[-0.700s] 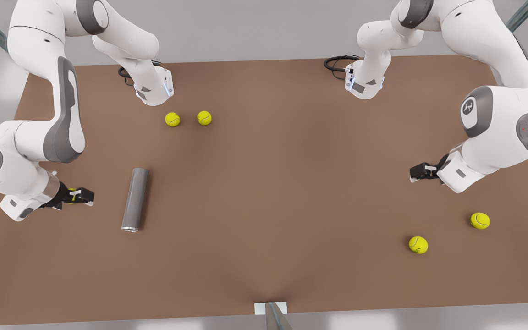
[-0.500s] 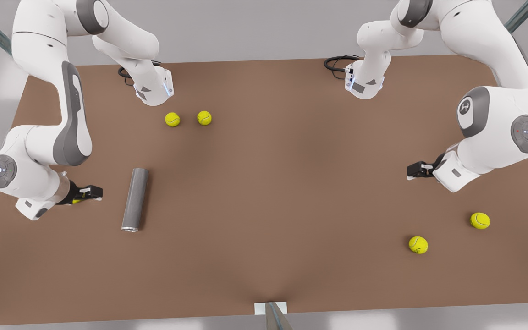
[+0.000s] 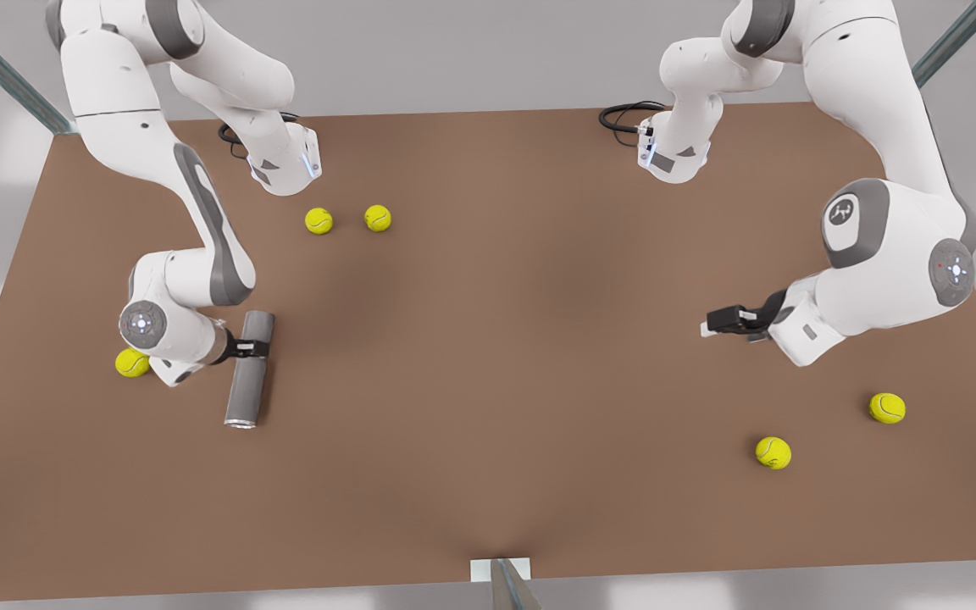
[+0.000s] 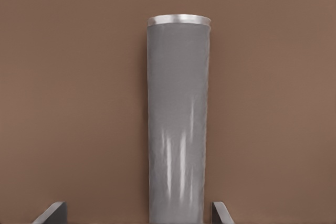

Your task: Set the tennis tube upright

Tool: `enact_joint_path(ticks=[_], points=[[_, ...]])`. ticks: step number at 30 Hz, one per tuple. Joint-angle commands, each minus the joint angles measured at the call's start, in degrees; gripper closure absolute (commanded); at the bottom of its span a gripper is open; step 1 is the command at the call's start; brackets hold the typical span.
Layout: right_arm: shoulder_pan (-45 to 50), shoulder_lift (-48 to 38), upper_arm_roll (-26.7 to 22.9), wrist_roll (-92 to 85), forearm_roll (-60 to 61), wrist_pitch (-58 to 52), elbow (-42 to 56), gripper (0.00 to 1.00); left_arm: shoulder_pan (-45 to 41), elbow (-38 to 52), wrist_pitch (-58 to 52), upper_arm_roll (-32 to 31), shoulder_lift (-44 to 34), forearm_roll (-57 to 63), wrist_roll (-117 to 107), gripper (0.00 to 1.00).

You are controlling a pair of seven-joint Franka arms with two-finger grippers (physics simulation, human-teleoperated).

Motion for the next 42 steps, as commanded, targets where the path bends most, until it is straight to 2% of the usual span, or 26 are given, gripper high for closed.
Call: enact_joint_path(ticks=[1, 10, 20, 28, 30, 32, 42], points=[[-0.08, -0.10, 0.01, 0.00, 0.01, 0.51, -0.61, 0.00, -0.01, -0.07, -0.09, 0.00, 0.00, -1.80, -0.28, 0.01], [-3.86, 0.34, 0.36, -1.85, 0.01, 12.90, -13.01, 0.00, 0.87, 0.10, -2.99, 0.61, -0.26, -1.62, -1.16, 0.01], [-5.00, 3.94, 0.36, -0.97, 0.09, 15.80, -13.97, 0.00, 4.12, -0.51, -6.07, 0.70, -0.70, -0.22, -3.18, 0.01], [-4.91, 5.26, 0.36, -0.80, 0.09, 16.51, -14.06, 0.00, 3.77, -0.78, -4.22, 0.61, 0.09, 0.48, -3.53, 0.01], [-4.91, 5.35, 0.36, -0.80, 0.09, 16.59, -14.06, 0.05, 3.95, -0.78, -4.22, 0.61, 0.09, 0.48, -3.44, 0.01], [-4.91, 5.35, 0.36, -0.88, 0.09, 16.68, -14.06, 0.15, 3.95, -0.87, -4.31, 0.61, 0.09, 0.48, -3.45, 0.01], [-4.91, 5.26, 0.36, -1.76, 0.09, 16.95, -14.06, 0.21, 3.42, -0.69, -3.17, 0.61, 0.70, 0.31, -3.53, 0.01]])
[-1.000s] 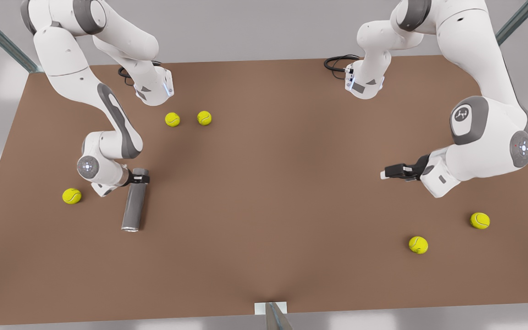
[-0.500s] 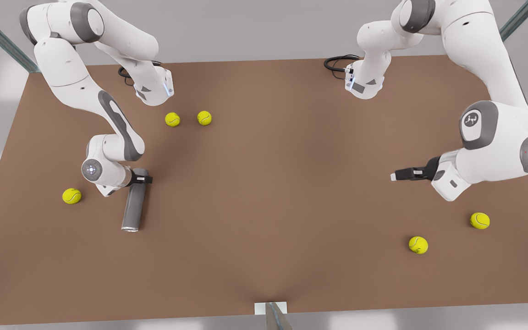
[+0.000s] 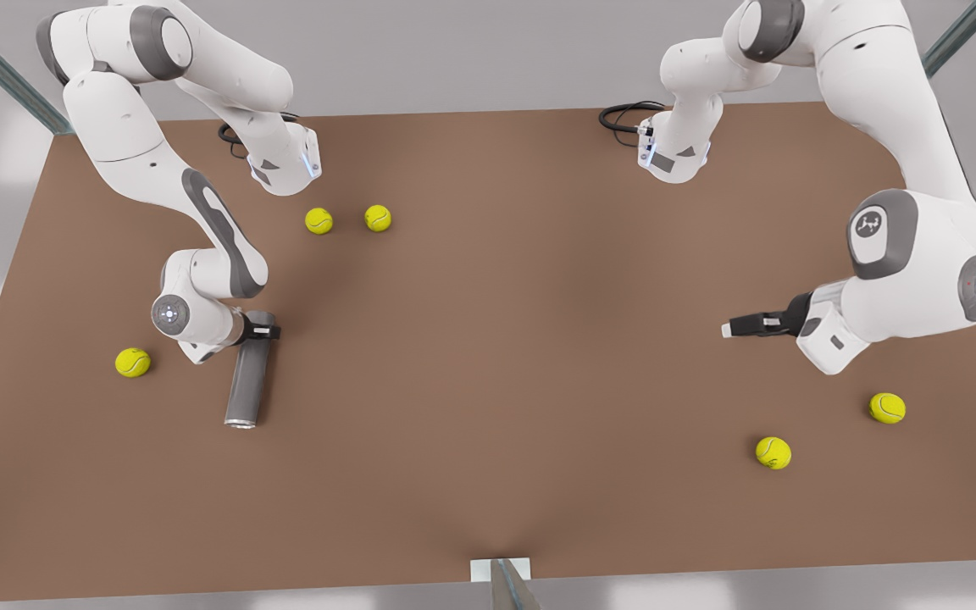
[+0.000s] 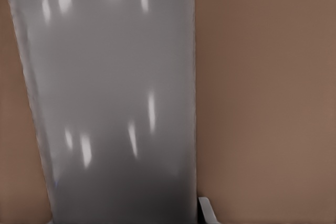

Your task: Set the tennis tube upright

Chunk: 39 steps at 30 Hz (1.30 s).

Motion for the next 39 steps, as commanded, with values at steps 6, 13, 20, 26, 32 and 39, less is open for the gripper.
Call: enact_joint_path(ticks=[6, 13, 20, 26, 32, 39], points=[[0.00, 0.00, 0.00, 0.00, -0.09, 0.09, 0.00, 0.23, 0.78, -0.08, -1.43, 0.00, -0.88, 1.12, 0.62, 0.01], [0.00, -0.09, 0.00, 0.00, -0.09, 0.53, -0.35, 0.26, 0.70, 0.63, -4.86, -0.44, -1.50, 1.04, -0.62, 0.01], [0.00, -0.09, 0.00, 0.00, -0.09, 0.53, -0.44, 0.28, 1.22, 0.63, -8.73, 0.00, -2.99, 1.21, -0.18, 0.01], [0.00, -0.35, 0.00, -0.18, -0.09, 0.53, -0.53, 0.28, 0.61, 0.01, -8.12, -0.44, -2.29, 1.30, -0.44, 0.01], [-0.09, -3.16, 0.09, -1.23, -0.17, -0.09, -1.40, 0.29, 0.43, 0.10, 7.52, -2.02, 6.94, -16.62, -0.26, 0.00], [0.53, -12.31, 4.74, -1.41, -0.09, -3.95, -1.93, 0.29, 1.40, 0.19, 9.90, -1.58, 8.08, -16.37, 0.09, 0.00]])
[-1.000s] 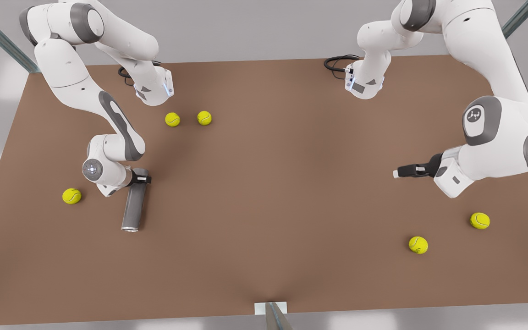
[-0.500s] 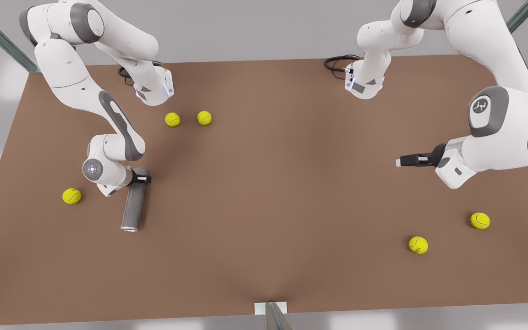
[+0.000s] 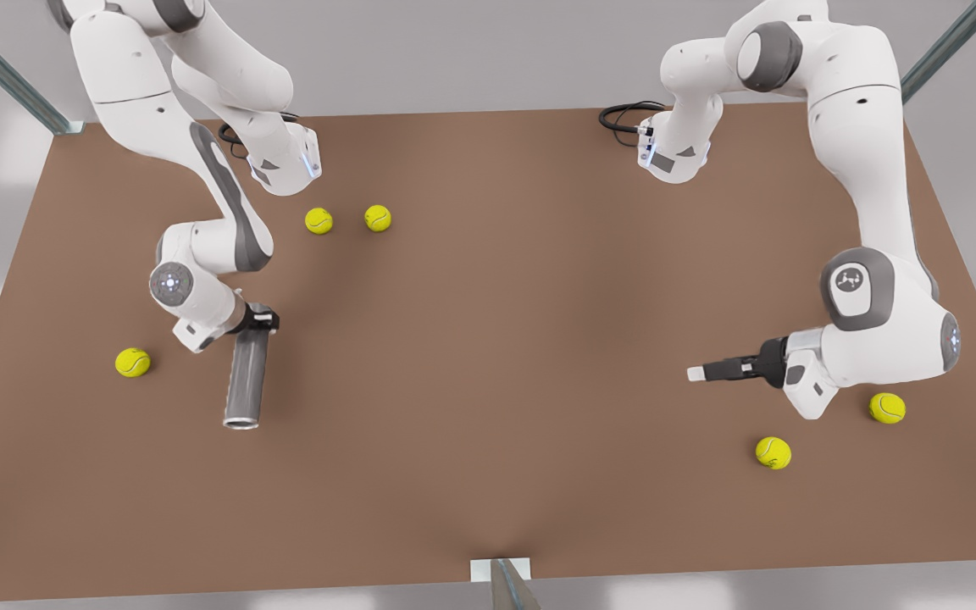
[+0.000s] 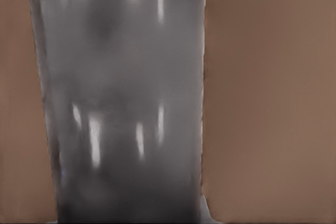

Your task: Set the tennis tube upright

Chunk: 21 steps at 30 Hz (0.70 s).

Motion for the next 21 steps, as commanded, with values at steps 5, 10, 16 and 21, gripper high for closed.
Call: enact_joint_path(ticks=[5, 10, 16, 21], points=[[0.37, -0.51, 7.86, 0.36, -0.05, 0.85, 0.79, 0.29, 0.12, -0.10, -0.59, -0.09, -0.28, -0.87, -0.18, 0.00], [9.41, 6.17, 11.29, 0.18, -1.10, 0.94, 9.84, 0.29, -0.14, 0.08, -0.59, -0.09, -0.37, -0.96, -0.79, 0.00], [17.94, 24.01, 10.76, -11.32, -22.72, 1.73, 26.54, 0.29, -0.23, -0.10, -0.06, -0.09, -0.10, -0.87, -0.79, 0.00], [20.84, 28.06, 9.45, -37.25, -22.63, 1.73, 32.43, 0.29, -0.06, -0.10, -0.06, -0.09, -0.10, -0.79, -0.70, 0.00]])
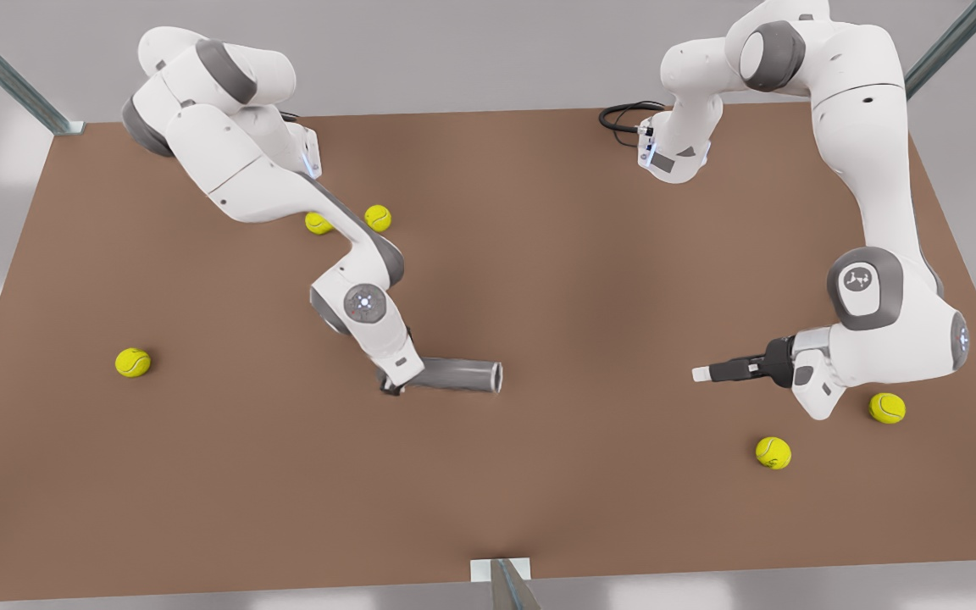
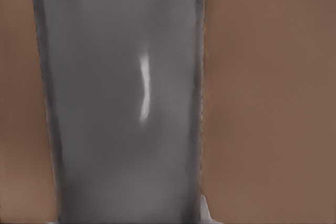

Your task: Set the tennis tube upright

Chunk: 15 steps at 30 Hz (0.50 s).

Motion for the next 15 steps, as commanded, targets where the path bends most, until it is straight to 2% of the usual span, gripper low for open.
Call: enact_joint_path(ticks=[1, 3, 5, 6, 7, 9, 11, 13, 15], points=[[0.52, 0.00, -0.48, -0.74, -0.09, -0.01, 0.31, 0.29, 0.00, 0.01, 0.00, 0.00, 0.00, -0.01, -0.01, 0.00], [2.98, 0.09, -1.98, -2.85, -0.09, -0.10, 0.84, 0.29, -0.18, -0.08, 0.09, -0.09, 0.35, -0.18, -0.01, 0.00], [8.78, 0.97, -5.67, -8.13, -0.09, 0.08, 3.65, 0.29, -0.79, -0.26, 0.00, -0.35, 0.87, -0.89, -0.01, 0.00], [9.57, 1.49, -5.67, -8.92, -0.09, 0.08, 4.78, 0.29, -1.49, -0.43, -0.17, -0.70, 0.87, -0.89, -0.01, 0.00], [11.15, 2.72, -5.84, -9.27, -0.09, -0.19, 7.07, 0.29, -1.58, -0.79, 0.00, -1.49, 1.05, -0.89, -0.01, 0.00], [17.39, 5.45, -9.88, -10.06, 0.44, -1.06, 12.69, 0.29, -1.49, -0.87, 0.09, -2.64, 2.10, -2.46, 0.07, 0.00], [19.94, 7.56, -10.77, -9.98, 0.53, -1.86, 15.69, 0.29, -1.49, -0.87, 0.00, -2.73, 2.02, -3.00, -0.10, 0.00], [21.62, 7.91, -12.09, -8.92, 0.70, -2.03, 16.22, 0.00, -1.32, -1.66, 0.26, -2.73, 2.10, -5.81, -0.19, 0.00], [21.53, 7.91, -12.09, -8.92, 1.23, -1.94, 16.22, 0.00, -1.49, -1.49, 0.53, -2.73, 3.77, -8.71, -0.10, 0.00]])
